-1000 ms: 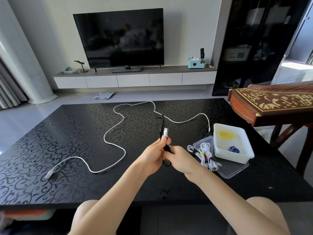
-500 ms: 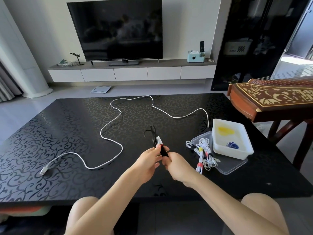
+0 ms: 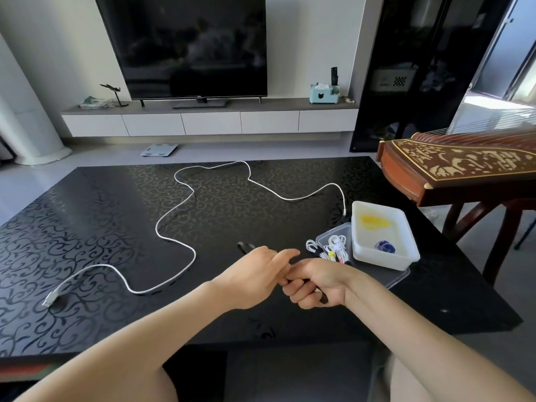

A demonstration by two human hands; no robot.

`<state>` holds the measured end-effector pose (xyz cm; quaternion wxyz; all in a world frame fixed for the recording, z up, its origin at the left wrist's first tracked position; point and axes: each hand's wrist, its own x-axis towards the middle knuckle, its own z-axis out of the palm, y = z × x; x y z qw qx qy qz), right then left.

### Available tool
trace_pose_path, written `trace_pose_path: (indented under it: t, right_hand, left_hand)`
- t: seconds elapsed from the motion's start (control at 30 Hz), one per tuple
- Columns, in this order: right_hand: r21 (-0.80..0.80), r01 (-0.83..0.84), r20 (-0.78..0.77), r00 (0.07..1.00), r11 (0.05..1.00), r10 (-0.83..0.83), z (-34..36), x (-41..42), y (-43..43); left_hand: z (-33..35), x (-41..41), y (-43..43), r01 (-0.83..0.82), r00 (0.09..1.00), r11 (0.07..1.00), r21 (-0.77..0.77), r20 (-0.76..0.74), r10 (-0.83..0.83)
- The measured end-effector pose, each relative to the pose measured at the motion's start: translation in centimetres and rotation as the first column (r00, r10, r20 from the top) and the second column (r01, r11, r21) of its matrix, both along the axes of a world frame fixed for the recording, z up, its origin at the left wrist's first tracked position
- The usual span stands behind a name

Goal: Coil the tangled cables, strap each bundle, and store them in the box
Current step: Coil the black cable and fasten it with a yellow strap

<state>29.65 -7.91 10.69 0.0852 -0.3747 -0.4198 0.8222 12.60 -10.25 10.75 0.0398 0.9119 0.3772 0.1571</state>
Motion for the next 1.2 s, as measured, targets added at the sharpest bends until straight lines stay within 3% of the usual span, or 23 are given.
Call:
trace_pose_path:
  t: [0.27,0.5,0.57,0.63,0.7,0.73,0.77,0.83,0.9,1.0,1.07,1.13,1.2]
  right_hand:
    - [-0.049,-0.089,0.067,0.993,0.995,0.092,-0.2,2.7,1.2]
    - [-0.155,0.110,-0.052,0.991,0.982,-0.120,-0.7,5.0,2.2]
    - [-0.075,0.214,-0.050,0.975,0.974,-0.218,-0.6,6.7,3.0]
    - [0.130,0.368,0.055,0.924,0.921,-0.377,-0.7,9.3,4.3]
    - [0.482,0.503,0.204,0.732,0.718,-0.650,-1.3,12.1,6.1]
    - [0.666,0.471,0.251,0.589,0.579,-0.768,-1.7,13.5,7.1]
    - [0.823,0.332,0.286,0.460,0.462,-0.841,-1.9,14.6,8.2]
    - [0.923,-0.038,0.374,0.325,0.383,-0.868,-2.5,15.8,10.4]
    - [0.888,-0.200,0.456,0.277,0.414,-0.846,-3.3,16.1,12.7]
    - [0.791,-0.410,0.568,0.216,0.454,-0.794,-5.0,16.2,15.9]
    - [0.673,-0.586,0.643,0.160,0.452,-0.749,-6.2,16.3,17.9]
    - [0.549,-0.678,0.712,0.074,0.489,-0.698,-7.6,16.3,19.1]
    - [0.529,-0.678,0.725,0.048,0.510,-0.687,-8.7,16.4,19.8]
  left_hand:
    - [-0.6,0.8,0.2,0.139,0.989,0.990,0.017,-0.050,-0.138]
    - [-1.1,3.0,2.3,0.024,0.987,0.998,0.063,-0.162,-0.014]
    - [-1.2,3.6,3.3,-0.087,0.982,0.994,0.072,-0.160,0.097]
    - [-1.4,3.5,4.3,-0.200,0.976,0.979,0.045,-0.081,0.203]
    - [-1.6,3.0,5.3,-0.330,0.939,0.940,-0.089,0.070,0.337]
    - [-1.7,2.8,5.8,-0.405,0.894,0.896,-0.185,0.127,0.430]
    - [-1.6,2.8,6.5,-0.460,0.844,0.842,-0.282,0.157,0.513]
    - [-1.7,3.2,8.0,-0.481,0.777,0.764,-0.431,0.194,0.598]
    - [-1.7,3.9,9.4,-0.435,0.715,0.715,-0.547,0.273,0.644]
    - [-1.8,5.1,11.1,-0.247,0.529,0.600,-0.761,0.413,0.741]
    - [-1.9,5.9,11.9,-0.129,0.422,0.522,-0.843,0.430,0.798]
    - [-1.9,6.1,12.4,-0.076,0.370,0.481,-0.874,0.423,0.827]
    - [-1.9,6.0,12.7,-0.063,0.348,0.463,-0.884,0.415,0.840]
